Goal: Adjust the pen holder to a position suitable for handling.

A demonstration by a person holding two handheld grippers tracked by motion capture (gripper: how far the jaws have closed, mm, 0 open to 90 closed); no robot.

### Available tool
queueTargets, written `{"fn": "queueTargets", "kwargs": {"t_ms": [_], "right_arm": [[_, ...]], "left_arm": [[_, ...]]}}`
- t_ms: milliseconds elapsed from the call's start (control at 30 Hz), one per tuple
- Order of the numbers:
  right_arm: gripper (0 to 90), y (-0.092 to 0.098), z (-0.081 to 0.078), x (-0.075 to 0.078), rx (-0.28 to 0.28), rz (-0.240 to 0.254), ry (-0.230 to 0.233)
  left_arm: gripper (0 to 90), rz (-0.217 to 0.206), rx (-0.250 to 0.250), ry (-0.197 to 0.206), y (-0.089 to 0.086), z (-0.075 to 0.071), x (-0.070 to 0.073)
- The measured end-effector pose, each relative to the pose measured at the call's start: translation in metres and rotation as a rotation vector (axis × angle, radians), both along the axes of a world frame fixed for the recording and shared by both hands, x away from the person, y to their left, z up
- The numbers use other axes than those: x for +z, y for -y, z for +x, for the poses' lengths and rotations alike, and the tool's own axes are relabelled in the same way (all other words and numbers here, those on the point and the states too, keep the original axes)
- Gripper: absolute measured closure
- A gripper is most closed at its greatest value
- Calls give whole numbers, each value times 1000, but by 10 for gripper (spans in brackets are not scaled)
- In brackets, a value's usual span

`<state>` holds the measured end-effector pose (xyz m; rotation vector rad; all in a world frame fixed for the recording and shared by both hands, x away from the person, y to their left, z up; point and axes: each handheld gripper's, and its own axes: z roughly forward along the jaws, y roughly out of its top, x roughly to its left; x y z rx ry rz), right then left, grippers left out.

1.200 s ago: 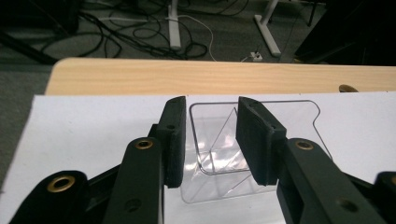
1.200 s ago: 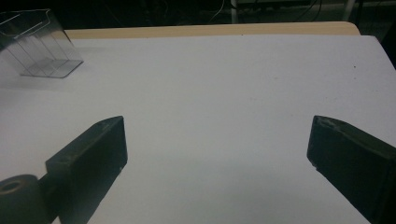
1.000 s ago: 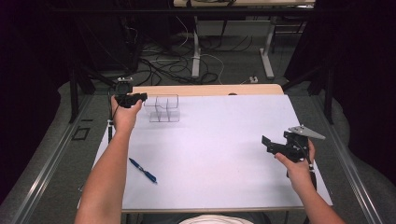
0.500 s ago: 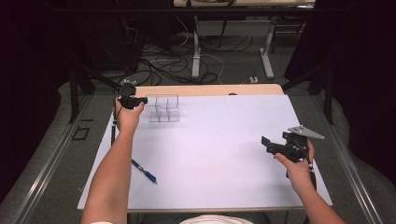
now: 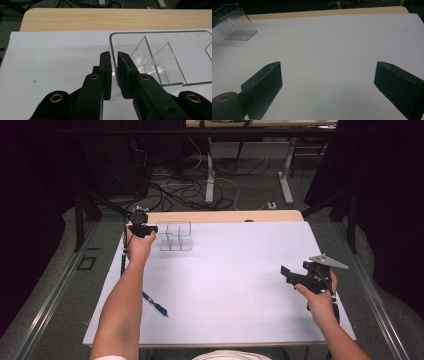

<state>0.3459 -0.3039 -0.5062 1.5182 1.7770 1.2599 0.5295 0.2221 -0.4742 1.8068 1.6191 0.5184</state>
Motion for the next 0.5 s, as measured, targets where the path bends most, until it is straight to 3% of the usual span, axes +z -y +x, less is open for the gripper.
{"fn": "queueTargets", "kwargs": {"t_ms": [100,500], "right_arm": [[75,2,1,-1,1,0,7],[75,2,0,0,0,31,-1]], "left_arm": [[859,27,-1,0,3,0,1],[884,7,63,-13,7,-1,2]]}}
